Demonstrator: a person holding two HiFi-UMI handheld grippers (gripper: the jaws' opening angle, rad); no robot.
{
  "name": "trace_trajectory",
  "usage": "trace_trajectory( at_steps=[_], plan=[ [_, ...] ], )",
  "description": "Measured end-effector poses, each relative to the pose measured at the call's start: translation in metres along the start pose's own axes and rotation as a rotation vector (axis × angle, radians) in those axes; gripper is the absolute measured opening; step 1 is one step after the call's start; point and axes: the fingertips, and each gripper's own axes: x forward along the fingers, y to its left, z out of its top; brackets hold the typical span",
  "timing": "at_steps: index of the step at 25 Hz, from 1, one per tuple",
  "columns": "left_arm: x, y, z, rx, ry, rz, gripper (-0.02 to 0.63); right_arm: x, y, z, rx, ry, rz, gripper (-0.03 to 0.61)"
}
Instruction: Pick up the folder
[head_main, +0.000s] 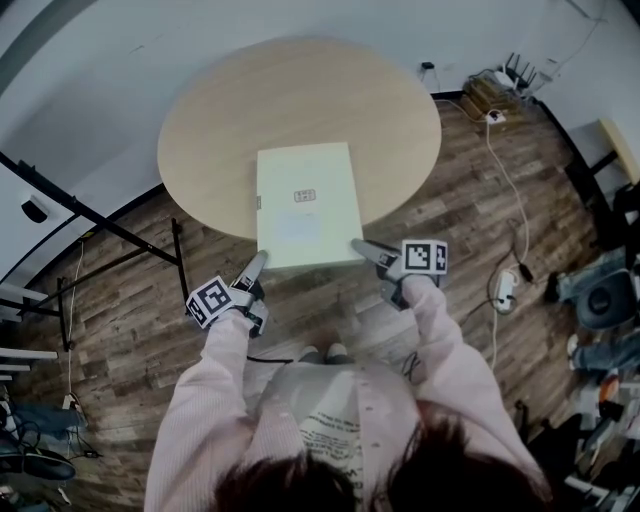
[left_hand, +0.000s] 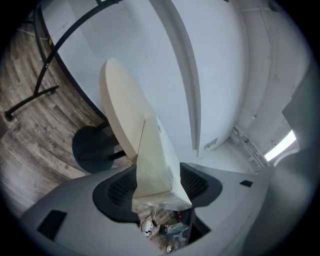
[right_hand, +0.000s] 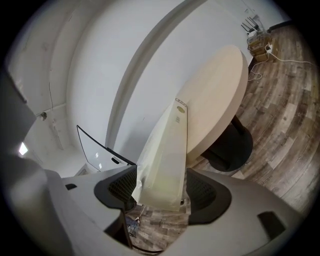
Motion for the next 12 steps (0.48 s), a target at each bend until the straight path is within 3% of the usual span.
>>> trace_trajectory(
  at_steps=[12],
  plan=[
    [0.012, 0.006, -0.005, -0.067, -0.002, -0.059, 0.302, 0.017, -0.007, 0.000, 0.028, 0.009, 0.130, 0.327]
  ],
)
